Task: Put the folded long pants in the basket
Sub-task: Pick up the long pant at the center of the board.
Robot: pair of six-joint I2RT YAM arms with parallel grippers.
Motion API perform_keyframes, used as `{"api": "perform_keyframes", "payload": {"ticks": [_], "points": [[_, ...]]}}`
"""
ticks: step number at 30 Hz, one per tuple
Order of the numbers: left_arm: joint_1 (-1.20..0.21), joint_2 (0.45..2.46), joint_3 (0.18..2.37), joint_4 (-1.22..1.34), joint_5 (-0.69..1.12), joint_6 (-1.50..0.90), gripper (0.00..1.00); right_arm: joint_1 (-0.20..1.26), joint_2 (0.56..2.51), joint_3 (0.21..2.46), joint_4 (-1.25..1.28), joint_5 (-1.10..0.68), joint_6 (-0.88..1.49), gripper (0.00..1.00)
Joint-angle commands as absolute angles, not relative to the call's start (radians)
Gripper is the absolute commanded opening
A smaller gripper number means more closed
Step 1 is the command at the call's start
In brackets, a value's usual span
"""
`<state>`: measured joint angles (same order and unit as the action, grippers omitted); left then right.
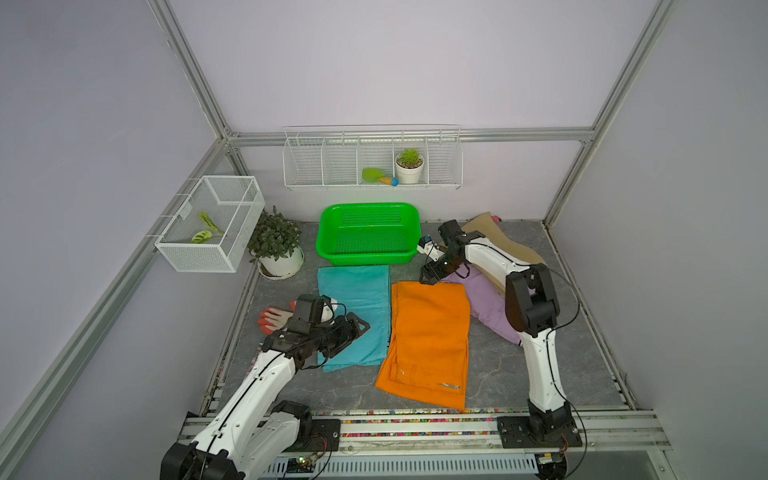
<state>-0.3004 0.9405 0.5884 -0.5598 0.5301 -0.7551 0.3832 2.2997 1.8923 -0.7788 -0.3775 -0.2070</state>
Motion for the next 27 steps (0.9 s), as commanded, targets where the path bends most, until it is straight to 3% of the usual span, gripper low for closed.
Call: {"api": "perform_keyframes", "payload": {"ticks": [1,6,11,20,27], "points": [[-0.304,0.929,0.577,-0.571,0.543,-0.752,0.84,0.387,2.355,1.941,-0.879,-0.438,-0.227,0.78],[-0.305,0.922,0.575,-0.571,0.543,-0.754,0.84,0.388,2.367,1.942,-0.912,-0.468,-0.229,0.71],[-0.304,0.921,0.574,-0.571,0.548,-0.758,0.84,0.388,2.357,1.929,-0.955,-0.468,-0.241,0.55],[-0.304,0.918,0.563,-0.557,0.558,-0.769,0.84,0.382,2.203,1.854,-0.866,-0.514,-0.205,0.01],[-0.304,0.91,0.554,-0.555,0.568,-0.772,0.84,0.324,2.049,1.713,-0.65,-0.564,-0.1,0.0]]}}
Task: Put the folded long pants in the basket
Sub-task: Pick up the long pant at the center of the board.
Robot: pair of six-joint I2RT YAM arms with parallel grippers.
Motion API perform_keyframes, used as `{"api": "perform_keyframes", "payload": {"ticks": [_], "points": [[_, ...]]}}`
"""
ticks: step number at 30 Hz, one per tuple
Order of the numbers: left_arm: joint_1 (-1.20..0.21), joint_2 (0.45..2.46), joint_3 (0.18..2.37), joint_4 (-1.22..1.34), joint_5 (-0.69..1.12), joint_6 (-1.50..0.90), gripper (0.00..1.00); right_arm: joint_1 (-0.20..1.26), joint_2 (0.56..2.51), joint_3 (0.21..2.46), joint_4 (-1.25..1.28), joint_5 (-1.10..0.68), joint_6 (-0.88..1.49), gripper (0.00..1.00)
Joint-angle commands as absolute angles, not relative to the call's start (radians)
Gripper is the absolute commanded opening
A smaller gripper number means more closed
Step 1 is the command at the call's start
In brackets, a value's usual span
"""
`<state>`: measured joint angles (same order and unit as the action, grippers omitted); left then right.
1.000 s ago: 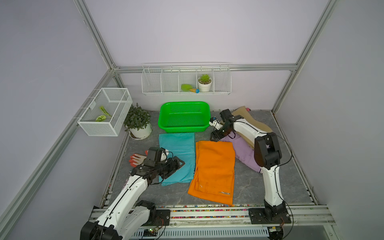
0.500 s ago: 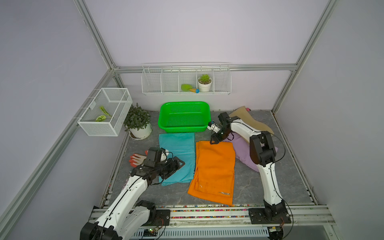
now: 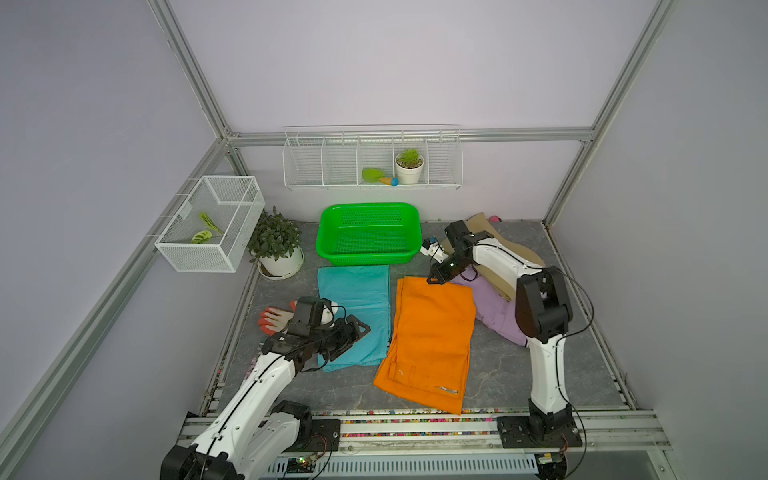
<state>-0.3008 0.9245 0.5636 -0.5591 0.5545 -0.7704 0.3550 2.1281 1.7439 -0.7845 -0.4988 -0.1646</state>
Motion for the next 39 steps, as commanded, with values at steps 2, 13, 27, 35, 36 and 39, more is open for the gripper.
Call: {"api": "perform_keyframes", "payload": {"ticks": [2,13,27,35,36,39], "points": [[-0.305,0.909,0.551,-0.552,0.568,-0.774,0.84,0.3,2.026,1.69,-0.627,-0.519,-0.063,0.0],[-0.318,0.917,0.527,-0.466,0.655,-0.807,0.85,0.054,1.855,1.351,-0.36,-0.297,0.285,0.0],[-0.676,1.258,0.548,-0.064,0.503,-1.024,0.85,-0.032,1.767,1.146,-0.262,-0.302,0.359,0.0],[-0.762,1.523,0.65,0.055,0.475,-1.043,0.82,-0.038,1.733,1.118,-0.268,-0.318,0.355,0.0],[-0.77,1.553,0.658,0.068,0.476,-1.048,0.81,-0.038,1.73,1.118,-0.269,-0.319,0.354,0.0],[-0.806,1.639,0.693,0.088,0.47,-1.052,0.78,-0.038,1.724,1.117,-0.276,-0.328,0.35,0.01]]}}
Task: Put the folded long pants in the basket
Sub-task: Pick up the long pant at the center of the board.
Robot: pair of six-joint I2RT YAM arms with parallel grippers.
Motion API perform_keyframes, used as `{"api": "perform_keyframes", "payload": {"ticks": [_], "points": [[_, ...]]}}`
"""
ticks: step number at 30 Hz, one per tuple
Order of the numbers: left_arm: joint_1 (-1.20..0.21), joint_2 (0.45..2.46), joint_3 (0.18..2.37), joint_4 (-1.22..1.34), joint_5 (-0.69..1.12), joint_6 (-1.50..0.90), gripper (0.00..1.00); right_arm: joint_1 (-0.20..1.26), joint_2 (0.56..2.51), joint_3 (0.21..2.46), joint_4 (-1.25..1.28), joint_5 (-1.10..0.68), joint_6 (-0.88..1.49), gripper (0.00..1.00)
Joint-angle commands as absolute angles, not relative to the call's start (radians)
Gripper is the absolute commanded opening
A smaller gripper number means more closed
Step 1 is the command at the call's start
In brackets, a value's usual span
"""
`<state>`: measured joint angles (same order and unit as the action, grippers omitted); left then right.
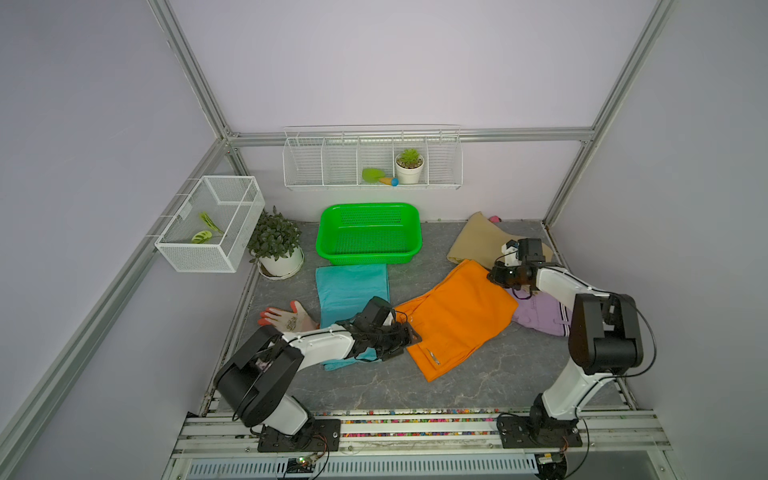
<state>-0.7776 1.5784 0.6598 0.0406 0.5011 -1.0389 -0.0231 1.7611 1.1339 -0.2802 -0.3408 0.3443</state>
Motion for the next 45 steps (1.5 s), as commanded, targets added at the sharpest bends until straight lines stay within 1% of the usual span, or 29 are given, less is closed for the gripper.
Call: {"api": "perform_keyframes", "payload": {"ticks": [1,4,7,10,12,14,15,16,20,25,28,33,39,42,45], "points": [[-0.816,1.662,0.703,0.087,0.464,-1.053,0.77,-0.038,1.724,1.115,-0.276,-0.331,0.35,0.03],[-0.826,1.7,0.708,0.088,0.448,-1.055,0.75,-0.04,1.723,1.114,-0.287,-0.331,0.343,0.1],[-0.827,1.704,0.698,0.076,0.432,-1.05,0.73,-0.04,1.72,1.113,-0.291,-0.334,0.341,0.13],[-0.827,1.692,0.698,0.044,0.415,-1.036,0.65,-0.04,1.715,1.114,-0.296,-0.337,0.337,0.17],[-0.826,1.683,0.703,0.017,0.4,-1.024,0.61,-0.041,1.714,1.117,-0.304,-0.34,0.334,0.21],[-0.826,1.676,0.714,-0.005,0.389,-1.012,0.56,-0.04,1.711,1.121,-0.316,-0.338,0.326,0.26],[-0.826,1.677,0.72,-0.013,0.385,-1.006,0.52,-0.04,1.712,1.122,-0.321,-0.336,0.324,0.29],[-0.827,1.679,0.728,-0.021,0.382,-1.001,0.46,-0.04,1.71,1.121,-0.326,-0.337,0.322,0.31],[-0.826,1.692,0.771,-0.054,0.378,-0.98,0.2,-0.04,1.709,1.119,-0.336,-0.346,0.315,0.36],[-0.826,1.666,0.833,-0.14,0.343,-0.934,0.01,-0.039,1.703,1.118,-0.352,-0.342,0.306,0.43],[-0.827,1.645,0.888,-0.217,0.324,-0.893,0.0,-0.04,1.697,1.118,-0.354,-0.336,0.305,0.47],[-0.826,1.611,0.975,-0.372,0.27,-0.823,0.0,-0.04,1.684,1.112,-0.36,-0.331,0.301,0.5],[-0.806,1.583,1.083,-0.612,0.21,-0.727,0.0,-0.042,1.662,1.098,-0.366,-0.348,0.298,0.56],[-0.771,1.541,1.103,-0.716,0.173,-0.691,0.0,-0.04,1.658,1.09,-0.373,-0.367,0.298,0.58],[-0.7,1.498,1.083,-0.775,0.172,-0.665,0.0,-0.04,1.658,1.081,-0.383,-0.394,0.307,0.58]]}}
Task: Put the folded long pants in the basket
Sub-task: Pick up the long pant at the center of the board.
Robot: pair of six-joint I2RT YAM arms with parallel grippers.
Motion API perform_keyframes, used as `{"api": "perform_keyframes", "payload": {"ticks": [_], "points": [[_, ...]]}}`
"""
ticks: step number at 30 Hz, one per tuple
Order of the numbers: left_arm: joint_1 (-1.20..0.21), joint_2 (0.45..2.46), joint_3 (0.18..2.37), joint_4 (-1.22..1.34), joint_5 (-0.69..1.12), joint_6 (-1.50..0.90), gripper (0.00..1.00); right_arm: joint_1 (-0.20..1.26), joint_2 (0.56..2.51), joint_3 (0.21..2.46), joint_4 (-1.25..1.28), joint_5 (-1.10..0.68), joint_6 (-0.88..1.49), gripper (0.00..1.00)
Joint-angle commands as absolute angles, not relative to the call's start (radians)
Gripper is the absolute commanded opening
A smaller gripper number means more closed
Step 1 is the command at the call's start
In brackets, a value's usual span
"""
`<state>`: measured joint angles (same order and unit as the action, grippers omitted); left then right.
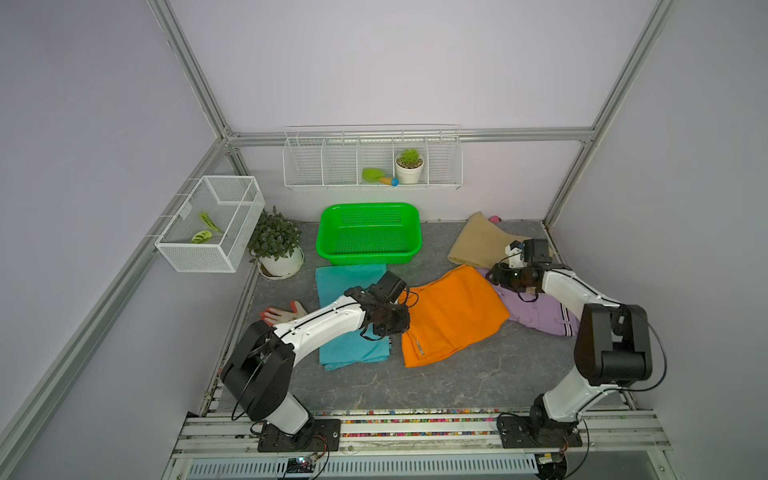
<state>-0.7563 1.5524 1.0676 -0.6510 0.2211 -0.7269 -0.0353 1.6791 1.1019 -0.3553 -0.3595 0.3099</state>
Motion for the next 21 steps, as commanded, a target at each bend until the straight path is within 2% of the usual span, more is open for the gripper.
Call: {"api": "perform_keyframes", "payload": {"ticks": [1,9,12,16,21], "points": [[-0.675,1.484,1.075,-0.794,0.166,-0.653,0.0,-0.04,1.659,1.077,-0.383,-0.401,0.31,0.59],[-0.558,1.416,1.028,-0.842,0.19,-0.592,0.0,-0.01,1.644,1.046,-0.402,-0.358,0.296,0.63],[-0.539,1.392,1.027,-0.867,0.178,-0.581,0.0,0.014,1.634,1.035,-0.344,-0.458,0.306,0.63],[-0.504,1.357,1.029,-0.886,0.172,-0.57,0.0,0.108,1.668,1.084,-0.338,-0.554,0.294,0.63],[-0.481,1.344,1.037,-0.91,0.162,-0.554,0.0,0.204,1.769,1.193,-0.41,-0.495,0.255,0.63]]}}
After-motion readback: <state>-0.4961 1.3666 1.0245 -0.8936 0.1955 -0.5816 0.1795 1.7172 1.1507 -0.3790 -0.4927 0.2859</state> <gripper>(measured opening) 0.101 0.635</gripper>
